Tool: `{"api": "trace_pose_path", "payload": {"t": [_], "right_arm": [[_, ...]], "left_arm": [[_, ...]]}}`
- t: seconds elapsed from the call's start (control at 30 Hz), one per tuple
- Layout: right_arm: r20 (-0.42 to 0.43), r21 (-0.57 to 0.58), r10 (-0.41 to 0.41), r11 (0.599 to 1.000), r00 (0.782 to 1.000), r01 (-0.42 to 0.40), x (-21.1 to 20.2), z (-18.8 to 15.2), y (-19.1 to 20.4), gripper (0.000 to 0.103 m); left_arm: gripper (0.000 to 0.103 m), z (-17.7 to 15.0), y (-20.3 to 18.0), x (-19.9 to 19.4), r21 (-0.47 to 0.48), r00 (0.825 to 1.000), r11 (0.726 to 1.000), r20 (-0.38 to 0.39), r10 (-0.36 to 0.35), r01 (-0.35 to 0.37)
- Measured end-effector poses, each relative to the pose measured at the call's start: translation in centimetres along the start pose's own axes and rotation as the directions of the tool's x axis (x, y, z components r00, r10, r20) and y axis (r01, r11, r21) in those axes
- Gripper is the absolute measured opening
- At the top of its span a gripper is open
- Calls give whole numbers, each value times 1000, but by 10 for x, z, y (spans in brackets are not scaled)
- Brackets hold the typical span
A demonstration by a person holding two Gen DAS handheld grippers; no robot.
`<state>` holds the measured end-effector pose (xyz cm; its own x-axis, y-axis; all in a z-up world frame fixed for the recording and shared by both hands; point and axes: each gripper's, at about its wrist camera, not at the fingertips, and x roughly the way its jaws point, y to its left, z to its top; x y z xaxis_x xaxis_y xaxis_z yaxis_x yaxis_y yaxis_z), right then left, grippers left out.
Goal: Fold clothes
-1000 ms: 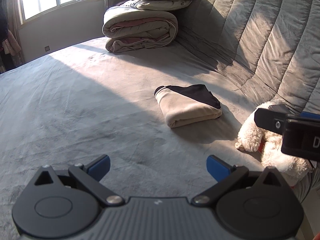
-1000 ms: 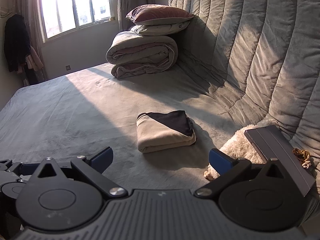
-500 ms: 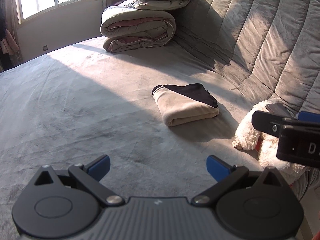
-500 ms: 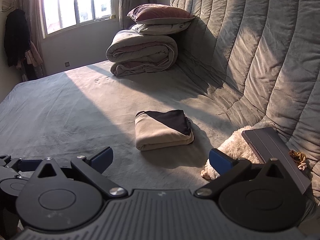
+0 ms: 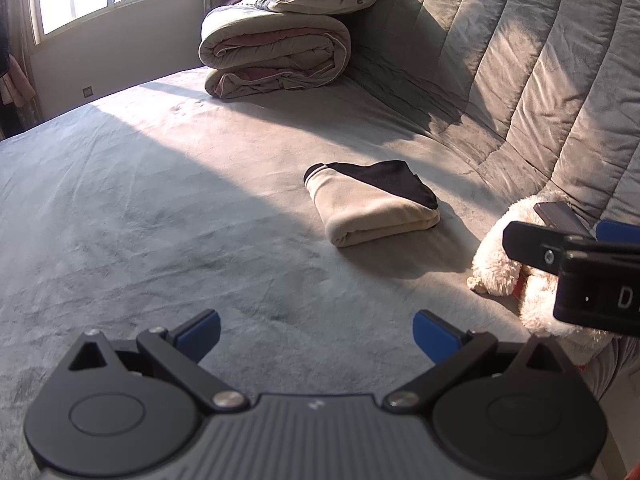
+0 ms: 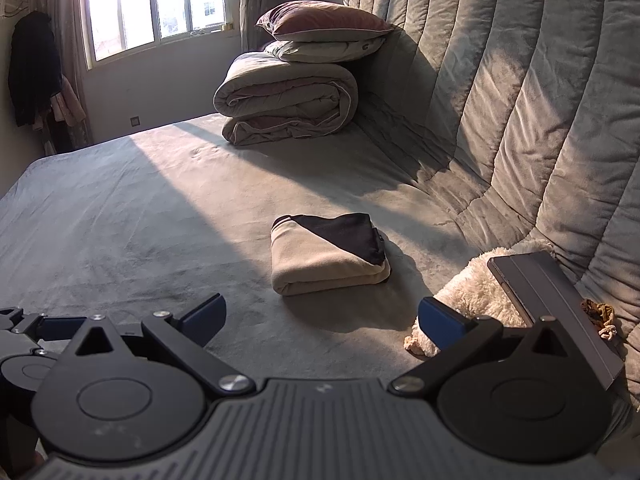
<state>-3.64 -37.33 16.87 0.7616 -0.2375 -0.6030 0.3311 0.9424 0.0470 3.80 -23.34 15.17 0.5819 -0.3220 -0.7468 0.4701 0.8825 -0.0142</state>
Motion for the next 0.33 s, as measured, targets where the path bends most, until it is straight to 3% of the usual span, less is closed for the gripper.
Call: {"api": "trace_pose_path", "payload": {"t": [0.33], "right_arm": [[-6,-2,-8,1000,1000,8,4,0,0,103]], "left_arm": [[102,3,3,5,-8,1000,1000,5,-16,17]]}}
